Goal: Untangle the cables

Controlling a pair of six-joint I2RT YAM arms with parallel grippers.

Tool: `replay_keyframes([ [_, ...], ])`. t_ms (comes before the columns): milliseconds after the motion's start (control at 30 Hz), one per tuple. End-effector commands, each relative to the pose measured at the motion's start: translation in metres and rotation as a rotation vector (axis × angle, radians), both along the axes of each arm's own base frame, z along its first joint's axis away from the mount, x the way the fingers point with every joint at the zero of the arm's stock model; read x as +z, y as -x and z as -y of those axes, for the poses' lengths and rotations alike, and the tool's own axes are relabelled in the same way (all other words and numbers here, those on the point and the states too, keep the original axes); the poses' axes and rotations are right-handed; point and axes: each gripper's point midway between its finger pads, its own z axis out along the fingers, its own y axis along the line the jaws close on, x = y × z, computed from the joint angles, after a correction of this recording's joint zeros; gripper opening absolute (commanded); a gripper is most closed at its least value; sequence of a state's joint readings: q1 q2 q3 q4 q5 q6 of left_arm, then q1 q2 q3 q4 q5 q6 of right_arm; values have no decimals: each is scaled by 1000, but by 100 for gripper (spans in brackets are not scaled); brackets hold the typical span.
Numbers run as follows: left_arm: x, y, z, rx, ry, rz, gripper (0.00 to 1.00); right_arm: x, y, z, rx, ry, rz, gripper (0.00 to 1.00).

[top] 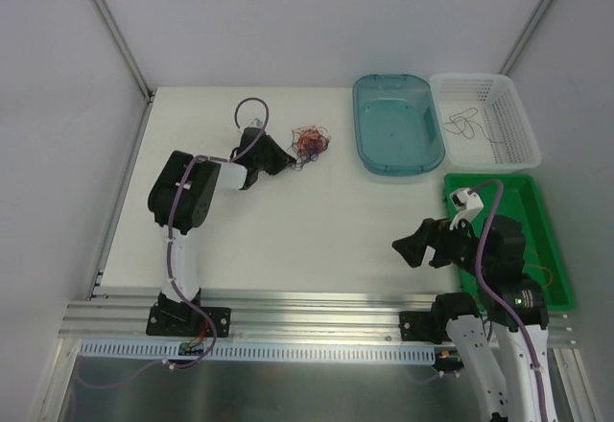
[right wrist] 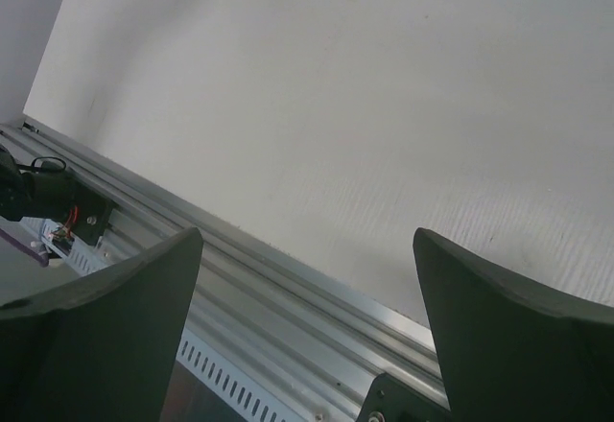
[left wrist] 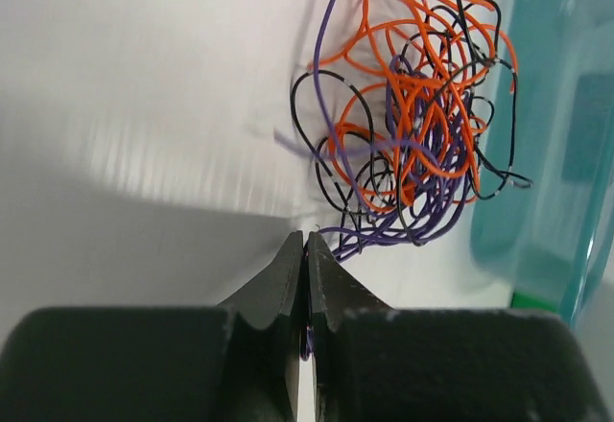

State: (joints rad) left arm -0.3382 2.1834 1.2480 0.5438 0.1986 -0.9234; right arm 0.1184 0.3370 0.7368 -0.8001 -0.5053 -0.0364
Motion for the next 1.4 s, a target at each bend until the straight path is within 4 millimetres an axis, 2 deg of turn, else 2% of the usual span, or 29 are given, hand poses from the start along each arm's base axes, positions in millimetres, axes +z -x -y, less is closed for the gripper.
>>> replay_keyframes([
  [0, 24, 68, 1, -83, -23, 6, 0, 1, 0, -3, 11, -5, -78, 97],
  [33, 24, 103, -5, -99, -28, -24, 0, -3, -1, -4, 21, 3, -119, 97],
  [100, 16, 151, 0, -150, -52, -79, 0, -5, 0, -7, 49, 10, -142, 97],
  [133, 13, 182, -8, -161, -75, -102, 0, -8, -2, -8, 58, 15, -162, 97],
  [167, 10, 209, 1, -210, -96, -119, 0, -10, -3, -9, 63, 21, -174, 97],
  [200, 2, 233, -3, -227, -129, -167, 0, -11, -3, -12, 82, 23, -174, 97],
  [233, 2, 255, -10, -235, -146, -172, 0, -13, -5, -13, 83, 29, -181, 97],
  [267, 1, 278, -4, -277, -165, -181, 0, -22, -7, -13, 77, 64, -194, 97],
  [300, -15, 304, -16, -286, -205, -243, 0, -23, -11, -14, 68, 64, -195, 97],
  [333, -1, 311, -15, -261, -175, -207, 0, -25, -11, -16, 72, 76, -202, 97],
  [367, -1, 322, -16, -263, -167, -207, 1, -30, -11, -22, 82, 94, -225, 97],
  [400, 2, 340, -16, -285, -154, -193, 14, -32, -16, -27, 88, 93, -214, 97],
  [467, 7, 351, -18, -268, -133, -188, 27, -37, -22, -36, 60, 84, -224, 97],
  [500, 19, 351, -17, -263, -117, -141, 38, -39, -22, -50, 106, 94, -215, 97],
  [567, 23, 356, -25, -270, -149, -123, 49, -44, -21, -62, 114, 147, -205, 97],
  [600, 40, 353, -24, -277, -129, -74, 56, -49, -24, -70, 122, 170, -208, 97],
  [633, 39, 356, -30, -297, -176, -65, 72, -50, -25, -76, 130, 185, -199, 97],
  [733, 63, 353, -34, -332, -223, 2, 81, -58, -32, -105, 146, 243, -143, 97],
  [767, 63, 356, -36, -350, -245, -7, 81, -59, -31, -113, 158, 261, -120, 99],
  [800, 70, 358, -30, -383, -237, -5, 80, -58, -35, -123, 163, 251, -106, 97],
  [833, 72, 359, -26, -404, -235, -9, 77, -69, -38, -129, 164, 272, -132, 89],
  [900, 70, 361, -17, -441, -235, -50, 75, -72, -45, -139, 147, 247, -129, 79],
  [1033, 65, 358, -1, -513, -287, -69, 65, -91, -53, -147, 122, 253, -148, 39],
  [1167, 63, 356, 20, -577, -299, -70, 62, -99, -45, -168, 176, 167, -200, 46],
  [1267, 46, 360, 28, -609, -316, -114, 61, -112, -39, -178, 197, 128, -250, 47],
  [1367, 32, 364, 31, -616, -328, -150, 59, -130, -37, -176, 177, 157, -294, 47],
])
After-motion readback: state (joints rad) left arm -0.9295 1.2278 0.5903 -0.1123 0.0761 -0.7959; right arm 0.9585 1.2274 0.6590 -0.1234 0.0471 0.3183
